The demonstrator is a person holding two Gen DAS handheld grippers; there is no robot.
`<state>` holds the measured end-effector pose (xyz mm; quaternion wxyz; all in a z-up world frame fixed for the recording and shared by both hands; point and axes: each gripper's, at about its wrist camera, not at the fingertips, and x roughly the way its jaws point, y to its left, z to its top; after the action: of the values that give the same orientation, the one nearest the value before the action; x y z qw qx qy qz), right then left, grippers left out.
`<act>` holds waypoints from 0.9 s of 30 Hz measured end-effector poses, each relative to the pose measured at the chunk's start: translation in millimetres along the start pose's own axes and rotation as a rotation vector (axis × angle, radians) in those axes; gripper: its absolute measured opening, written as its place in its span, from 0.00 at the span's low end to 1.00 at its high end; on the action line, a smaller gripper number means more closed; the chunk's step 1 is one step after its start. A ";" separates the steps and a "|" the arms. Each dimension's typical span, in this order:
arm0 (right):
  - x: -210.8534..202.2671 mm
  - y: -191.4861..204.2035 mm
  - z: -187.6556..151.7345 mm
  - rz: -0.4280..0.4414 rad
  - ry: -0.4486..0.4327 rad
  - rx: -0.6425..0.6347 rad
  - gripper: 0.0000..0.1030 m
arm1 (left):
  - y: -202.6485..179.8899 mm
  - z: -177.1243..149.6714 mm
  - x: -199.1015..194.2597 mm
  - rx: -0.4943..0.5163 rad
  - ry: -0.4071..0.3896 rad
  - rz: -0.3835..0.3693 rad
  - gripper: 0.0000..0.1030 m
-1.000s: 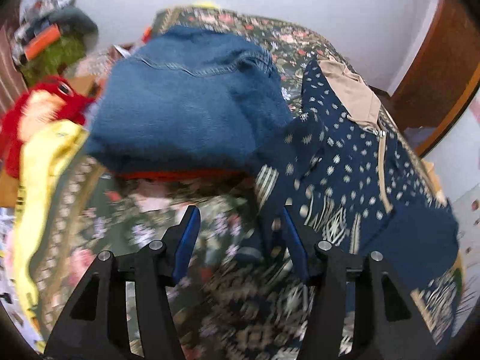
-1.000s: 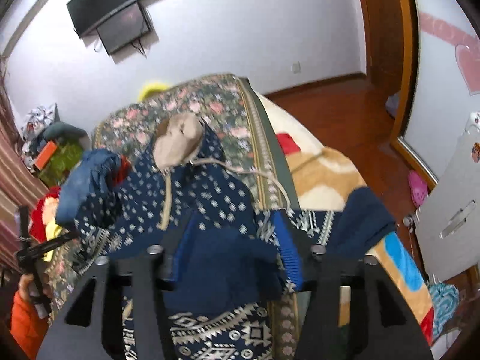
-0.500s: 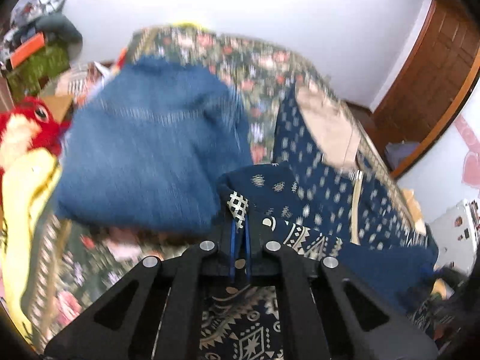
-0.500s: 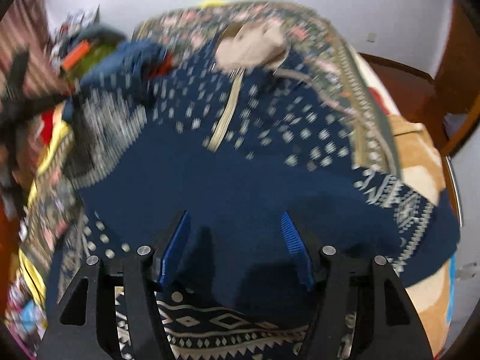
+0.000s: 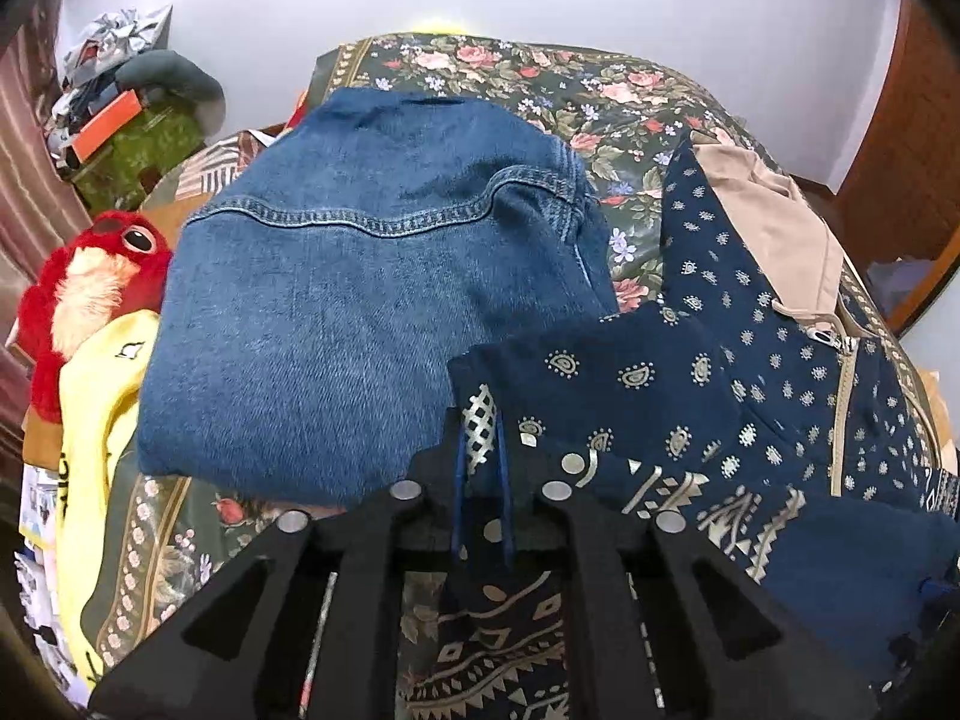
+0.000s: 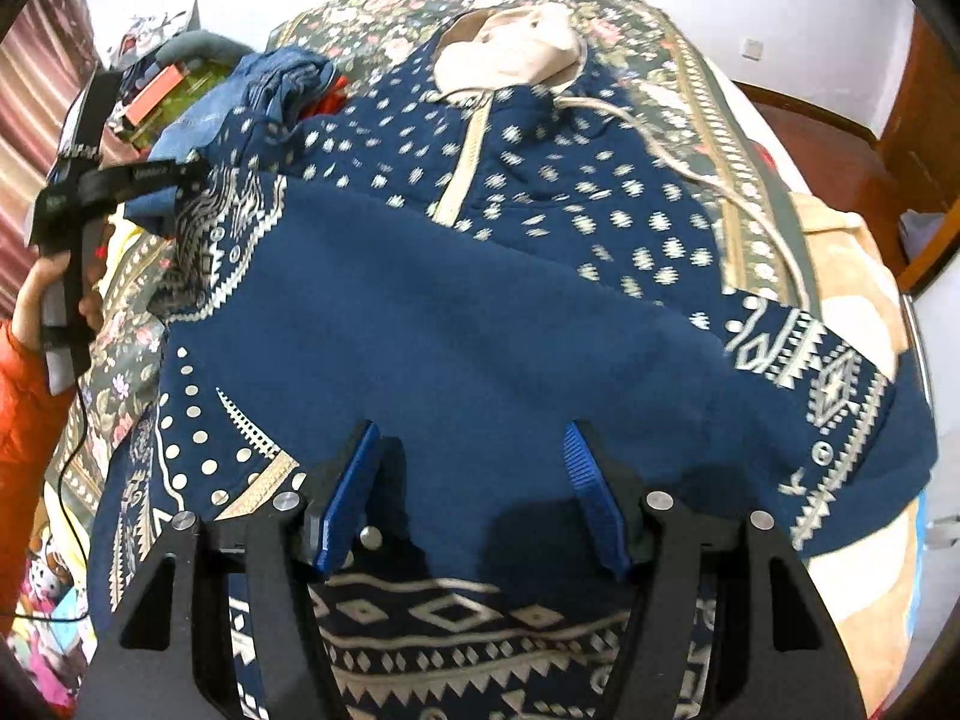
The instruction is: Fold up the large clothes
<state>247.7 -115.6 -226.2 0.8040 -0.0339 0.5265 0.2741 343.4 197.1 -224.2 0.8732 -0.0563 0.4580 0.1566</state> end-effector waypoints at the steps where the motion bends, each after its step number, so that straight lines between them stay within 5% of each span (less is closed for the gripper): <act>1: -5.5 -1.8 0.7 -0.005 -0.011 0.012 0.58 | -1.7 -1.1 -3.6 0.017 0.000 0.014 0.17; 8: -45.9 -36.0 2.9 -0.028 -0.123 0.143 0.58 | -16.8 -6.8 -45.3 0.117 -0.068 0.058 0.65; 17: -94.7 -120.5 -13.3 -0.084 -0.240 0.421 0.62 | -63.9 -17.0 -85.9 0.157 -0.076 -0.111 0.86; 27: -97.7 -209.3 -43.3 -0.181 -0.230 0.662 0.64 | -131.6 -59.4 -61.6 0.219 0.087 -0.264 0.86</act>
<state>282.8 -347.4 -209.9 0.8464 0.2128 0.4878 0.0186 306.9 44.7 -213.9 0.8666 -0.0273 0.4982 -0.0126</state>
